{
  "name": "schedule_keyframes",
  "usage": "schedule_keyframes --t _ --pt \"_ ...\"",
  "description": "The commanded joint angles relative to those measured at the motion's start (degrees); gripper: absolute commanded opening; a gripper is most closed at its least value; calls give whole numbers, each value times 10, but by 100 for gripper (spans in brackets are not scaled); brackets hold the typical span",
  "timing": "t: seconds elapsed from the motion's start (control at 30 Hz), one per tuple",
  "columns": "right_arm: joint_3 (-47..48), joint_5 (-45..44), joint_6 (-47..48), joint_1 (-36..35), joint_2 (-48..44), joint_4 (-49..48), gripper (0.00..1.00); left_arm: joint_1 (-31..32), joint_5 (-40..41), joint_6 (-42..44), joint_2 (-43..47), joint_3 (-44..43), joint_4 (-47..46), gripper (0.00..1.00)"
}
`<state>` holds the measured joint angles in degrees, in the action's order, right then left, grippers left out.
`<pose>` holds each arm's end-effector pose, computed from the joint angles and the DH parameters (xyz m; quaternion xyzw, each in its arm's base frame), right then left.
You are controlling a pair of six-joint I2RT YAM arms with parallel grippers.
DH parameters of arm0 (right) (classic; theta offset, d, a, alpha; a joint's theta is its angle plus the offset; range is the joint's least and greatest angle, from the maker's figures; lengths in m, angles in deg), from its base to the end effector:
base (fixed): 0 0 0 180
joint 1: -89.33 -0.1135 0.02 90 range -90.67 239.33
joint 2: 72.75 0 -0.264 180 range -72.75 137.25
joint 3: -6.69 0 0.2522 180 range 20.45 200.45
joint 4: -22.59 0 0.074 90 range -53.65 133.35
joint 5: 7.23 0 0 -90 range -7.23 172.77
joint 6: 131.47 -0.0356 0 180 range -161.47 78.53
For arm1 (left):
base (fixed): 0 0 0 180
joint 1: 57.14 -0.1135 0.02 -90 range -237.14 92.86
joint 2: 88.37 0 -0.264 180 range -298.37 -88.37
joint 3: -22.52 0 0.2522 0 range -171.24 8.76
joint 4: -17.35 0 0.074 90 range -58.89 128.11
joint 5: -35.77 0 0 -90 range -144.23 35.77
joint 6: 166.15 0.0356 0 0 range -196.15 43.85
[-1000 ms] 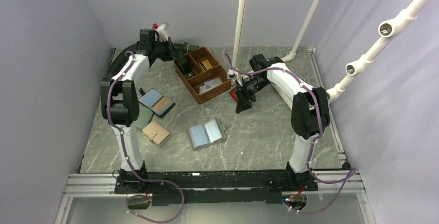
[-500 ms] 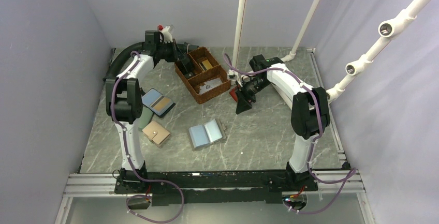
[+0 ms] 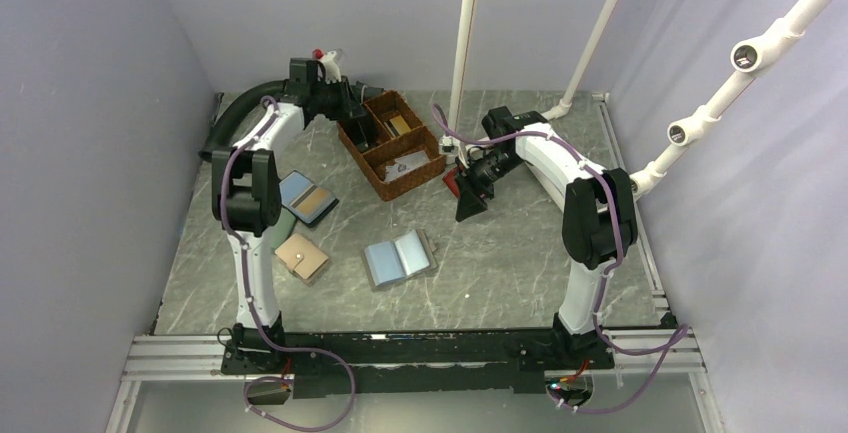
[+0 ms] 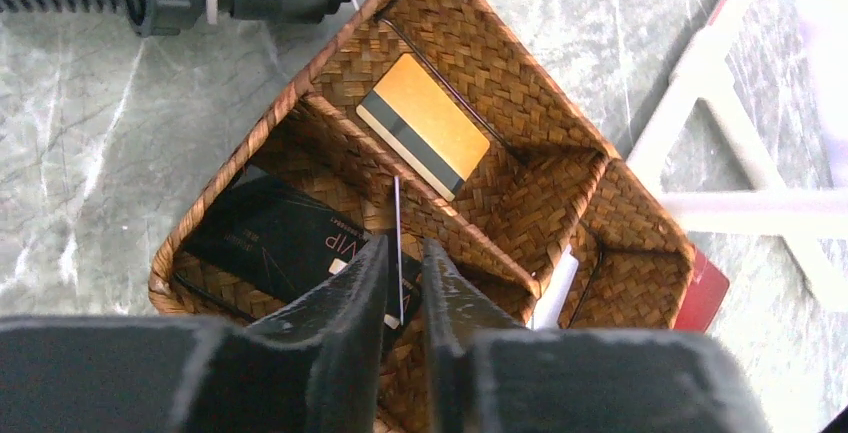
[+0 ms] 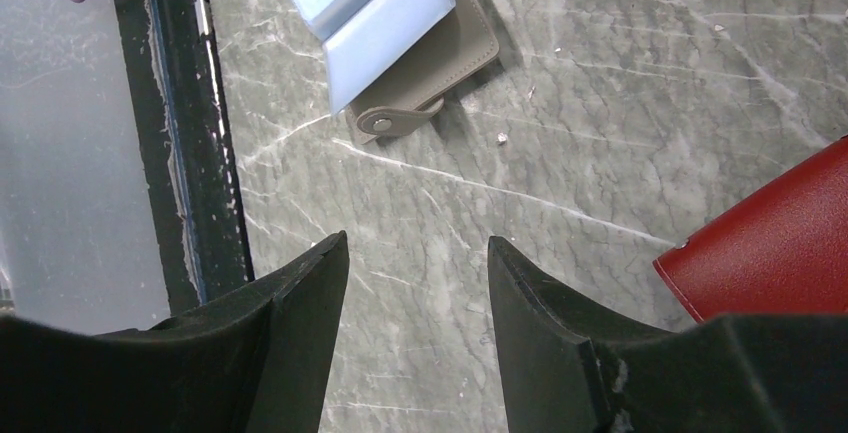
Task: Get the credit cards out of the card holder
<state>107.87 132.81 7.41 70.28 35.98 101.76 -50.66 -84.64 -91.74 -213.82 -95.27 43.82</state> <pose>0.3317 0.1434 0.2337 -0.5161 0.7445 0.4018 0.1339 0.5044 -0.0754 0.2362 0.0548 0.8596 -0.3140 0.3994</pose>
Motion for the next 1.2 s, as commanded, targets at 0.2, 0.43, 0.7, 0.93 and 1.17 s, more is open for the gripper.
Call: schedule_keyframes --t 0.2,0.43,0.7,0.93,1.17 --pt "-3 19 0 -2 -45 -7 56 16 220 1 21 -124 135 47" --pt "-13 16 -6 -4 -66 -24 56 14 277 -32 165 -8 126 67" --pt "-81 13 -2 -34 -113 -74 56 -25 234 -149 410 294 28 99" --pt "-137 0 -33 -72 -163 -130 56 -52 87 -231 550 443 25 99" --pt "-158 -2 -56 -119 -192 -163 55 -52 10 -305 629 548 87 97"
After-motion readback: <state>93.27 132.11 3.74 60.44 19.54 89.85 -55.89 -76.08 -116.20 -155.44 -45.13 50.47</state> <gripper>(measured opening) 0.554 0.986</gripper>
